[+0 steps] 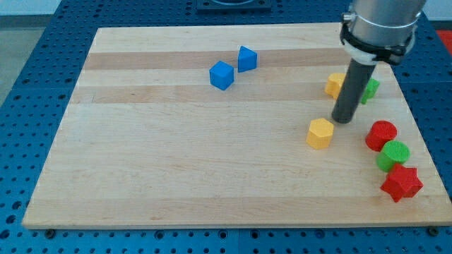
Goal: Put the yellow heart and the green star to the top left of the yellow hexagon
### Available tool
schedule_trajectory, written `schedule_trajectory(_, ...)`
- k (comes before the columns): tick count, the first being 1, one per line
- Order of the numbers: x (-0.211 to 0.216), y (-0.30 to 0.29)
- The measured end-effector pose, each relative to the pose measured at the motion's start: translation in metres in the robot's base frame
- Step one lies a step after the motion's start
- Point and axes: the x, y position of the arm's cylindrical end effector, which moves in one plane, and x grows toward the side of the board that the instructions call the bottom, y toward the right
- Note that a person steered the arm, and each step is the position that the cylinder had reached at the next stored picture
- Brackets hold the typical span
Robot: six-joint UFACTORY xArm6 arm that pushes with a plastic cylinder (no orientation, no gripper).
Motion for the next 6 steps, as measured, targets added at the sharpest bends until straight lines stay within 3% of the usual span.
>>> schedule_trajectory(2, -0.032, 0.109)
schedule_trajectory(3, -0.041, 0.052)
schedule_trajectory(5, -0.095, 0.037)
schedule_trajectory(6, -0.089, -0.045)
